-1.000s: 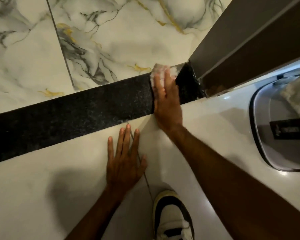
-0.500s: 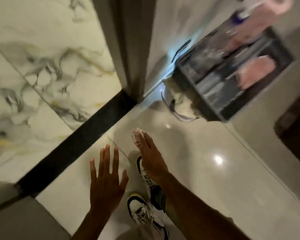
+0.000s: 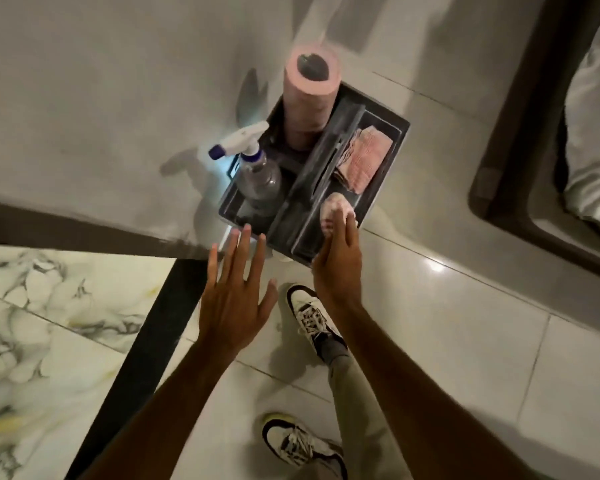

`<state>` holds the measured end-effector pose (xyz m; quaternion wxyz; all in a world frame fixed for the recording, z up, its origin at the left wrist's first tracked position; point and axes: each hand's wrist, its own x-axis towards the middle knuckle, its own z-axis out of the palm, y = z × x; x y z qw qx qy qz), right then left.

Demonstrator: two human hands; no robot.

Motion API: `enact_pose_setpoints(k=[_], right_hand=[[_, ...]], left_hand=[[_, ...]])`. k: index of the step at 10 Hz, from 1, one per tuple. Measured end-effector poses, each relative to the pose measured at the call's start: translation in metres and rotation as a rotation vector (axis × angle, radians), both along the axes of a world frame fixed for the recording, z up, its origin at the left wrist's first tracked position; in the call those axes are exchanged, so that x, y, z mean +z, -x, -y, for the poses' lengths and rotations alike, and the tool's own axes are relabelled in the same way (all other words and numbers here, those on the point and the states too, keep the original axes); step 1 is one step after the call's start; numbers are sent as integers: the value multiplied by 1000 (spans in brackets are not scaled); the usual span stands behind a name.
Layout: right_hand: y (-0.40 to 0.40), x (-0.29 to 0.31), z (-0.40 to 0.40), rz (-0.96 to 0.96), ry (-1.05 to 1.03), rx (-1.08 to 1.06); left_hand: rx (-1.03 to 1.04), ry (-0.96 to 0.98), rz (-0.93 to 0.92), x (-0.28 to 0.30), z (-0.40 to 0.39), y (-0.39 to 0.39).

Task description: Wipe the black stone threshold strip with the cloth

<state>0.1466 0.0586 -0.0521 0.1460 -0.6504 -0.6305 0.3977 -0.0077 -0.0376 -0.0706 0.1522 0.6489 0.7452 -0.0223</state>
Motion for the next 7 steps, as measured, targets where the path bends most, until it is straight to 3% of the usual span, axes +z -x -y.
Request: enact_pose_setpoints(k=[1, 2, 3, 4, 5, 6, 7], right_hand=[[19, -40, -32, 4, 112, -102], [29, -83, -53, 67, 139, -87], [33, -110, -62, 109, 294, -48], [30, -114, -60, 99, 340, -11], [23, -86, -51, 107, 259, 43], [16, -24, -40, 60, 214, 91], [-7, 83, -20, -4, 108, 109]], left_hand=[[-42, 34, -40, -36, -20, 5], [-30, 61, 2, -63, -22, 11], [-49, 49, -3, -77, -24, 21], [-84, 57, -35, -84, -27, 25], [-87, 104, -79, -72, -26, 21], [-17, 152, -65, -25, -30, 18], [42, 10, 9, 65, 6, -2]])
